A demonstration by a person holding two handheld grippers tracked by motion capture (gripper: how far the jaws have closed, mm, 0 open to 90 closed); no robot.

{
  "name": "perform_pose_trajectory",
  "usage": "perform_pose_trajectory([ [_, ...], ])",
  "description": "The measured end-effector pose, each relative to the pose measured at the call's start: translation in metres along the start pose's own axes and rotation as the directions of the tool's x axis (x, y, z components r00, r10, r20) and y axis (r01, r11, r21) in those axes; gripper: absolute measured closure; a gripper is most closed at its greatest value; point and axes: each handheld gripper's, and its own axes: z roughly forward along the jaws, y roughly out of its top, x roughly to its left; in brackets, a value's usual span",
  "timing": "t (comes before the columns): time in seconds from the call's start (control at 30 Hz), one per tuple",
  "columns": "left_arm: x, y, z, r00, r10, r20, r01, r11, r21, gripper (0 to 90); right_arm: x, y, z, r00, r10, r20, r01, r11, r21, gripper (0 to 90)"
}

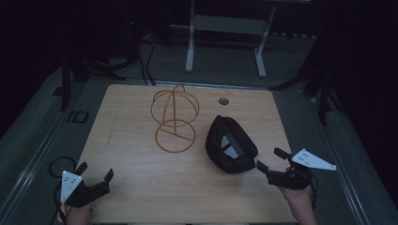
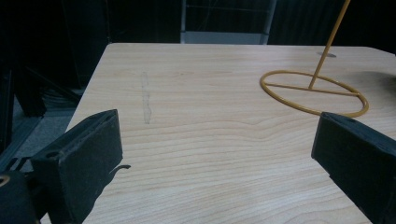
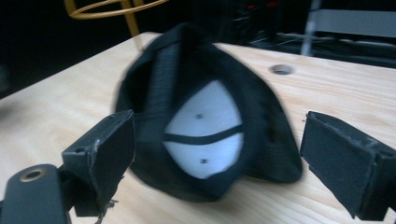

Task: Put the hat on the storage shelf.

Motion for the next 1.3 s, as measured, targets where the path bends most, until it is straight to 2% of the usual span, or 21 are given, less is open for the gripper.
perform_pose_trajectory([
  [0.07, 0.000, 0.000, 0.000, 1.0000, -0.001, 0.002, 0.001, 1.0000, -0.002, 2.5, 0.010, 0.001, 0.005, 0.9991, -0.025, -0.035, 0.025, 1.000, 0.011, 10.4],
  [0.23, 0.000, 0.000, -0.001, 1.0000, -0.001, 0.004, 0.001, 1.0000, -0.003, 2.4, 0.030, -0.002, 0.025, 0.9930, -0.086, -0.081, 0.091, 0.994, 0.066, 10.4],
  [0.4, 0.000, 0.000, 0.000, 1.0000, -0.002, 0.007, 0.002, 1.0000, -0.002, 2.5, 0.032, -0.010, 0.046, 0.9899, -0.120, -0.076, 0.128, 0.986, 0.111, 11.9],
  [0.47, 0.000, 0.000, 0.000, 1.0000, -0.002, 0.009, 0.002, 1.0000, -0.002, 2.5, 0.032, -0.015, 0.056, 0.9874, -0.137, -0.079, 0.147, 0.979, 0.141, 10.5],
  [0.5, 0.000, 0.000, 0.000, 1.0000, -0.003, 0.008, 0.003, 1.0000, -0.001, 2.5, 0.032, -0.017, 0.059, 0.9848, -0.142, -0.100, 0.156, 0.976, 0.153, 10.1],
  [0.57, 0.001, 0.000, 0.000, 1.0000, -0.003, 0.008, 0.003, 1.0000, -0.001, 2.4, 0.034, -0.022, 0.066, 0.9810, -0.171, -0.091, 0.185, 0.966, 0.179, 10.0],
  [0.6, 0.001, 0.000, 0.000, 1.0000, -0.003, 0.007, 0.003, 1.0000, 0.000, 2.4, 0.033, -0.024, 0.070, 0.9790, -0.173, -0.108, 0.191, 0.962, 0.195, 9.3],
  [0.63, 0.001, 0.000, 0.000, 1.0000, -0.004, 0.009, 0.004, 1.0000, -0.001, 2.5, 0.034, -0.026, 0.074, 0.9784, -0.186, -0.091, 0.201, 0.958, 0.205, 9.4],
  [0.7, 0.000, 0.000, 0.000, 0.9999, -0.001, 0.010, 0.001, 1.0000, 0.001, 2.4, 0.033, -0.030, 0.082, 0.9733, -0.211, -0.089, 0.227, 0.946, 0.234, 10.3],
  [0.73, 0.000, 0.000, 0.000, 0.9999, -0.002, 0.011, 0.002, 1.0000, 0.001, 2.5, 0.032, -0.031, 0.085, 0.9704, -0.230, -0.073, 0.241, 0.939, 0.244, 14.6],
  [0.77, 0.001, 0.000, 0.000, 0.9999, -0.004, 0.012, 0.004, 1.0000, 0.001, 2.5, 0.031, -0.032, 0.088, 0.9664, -0.243, -0.084, 0.256, 0.932, 0.257, 16.5],
  [0.8, 0.001, 0.000, 0.000, 0.9999, -0.005, 0.011, 0.005, 1.0000, 0.001, 2.4, 0.031, -0.033, 0.090, 0.9637, -0.256, -0.075, 0.267, 0.928, 0.259, 21.8],
  [0.9, 0.001, 0.000, 0.000, 0.9999, -0.007, 0.011, 0.007, 1.0000, 0.001, 2.4, 0.027, -0.034, 0.094, 0.9580, -0.277, -0.074, 0.287, 0.925, 0.248, 38.0],
  [0.93, 0.001, 0.000, 0.000, 0.9999, -0.007, 0.011, 0.007, 1.0000, 0.001, 2.5, 0.026, -0.034, 0.094, 0.9575, -0.274, -0.089, 0.288, 0.926, 0.245, 47.4],
  [1.0, 0.001, 0.000, 0.001, 0.9999, -0.007, 0.012, 0.006, 1.0000, 0.002, 2.5, 0.023, -0.033, 0.094, 0.9549, -0.284, -0.087, 0.297, 0.925, 0.238, 57.7],
  [1.03, 0.001, 0.000, 0.000, 0.9999, -0.004, 0.011, 0.004, 1.0000, 0.005, 2.5, 0.021, -0.032, 0.095, 0.9538, -0.283, -0.102, 0.299, 0.924, 0.239, 62.7],
  [1.07, 0.001, -0.001, 0.000, 0.9999, -0.005, 0.012, 0.005, 1.0000, 0.003, 2.4, 0.020, -0.032, 0.095, 0.9504, -0.295, -0.098, 0.310, 0.920, 0.241, 71.3],
  [1.1, 0.001, 0.000, 0.001, 0.9999, -0.005, 0.012, 0.005, 1.0000, 0.004, 2.5, 0.019, -0.032, 0.095, 0.9484, -0.304, -0.092, 0.317, 0.915, 0.248, 75.0],
  [1.17, 0.001, -0.001, 0.001, 0.9999, -0.004, 0.013, 0.004, 1.0000, 0.006, 2.4, 0.018, -0.034, 0.097, 0.9447, -0.309, -0.111, 0.327, 0.907, 0.264, 84.8],
  [1.2, 0.001, -0.001, 0.001, 0.9999, -0.004, 0.014, 0.004, 1.0000, 0.006, 2.4, 0.018, -0.035, 0.098, 0.9414, -0.315, -0.122, 0.337, 0.901, 0.275, 87.0],
  [1.3, 0.001, -0.001, 0.001, 0.9999, -0.005, 0.012, 0.005, 0.9999, 0.009, 2.5, 0.018, -0.037, 0.099, 0.9333, -0.327, -0.149, 0.357, 0.891, 0.282, 88.4],
])
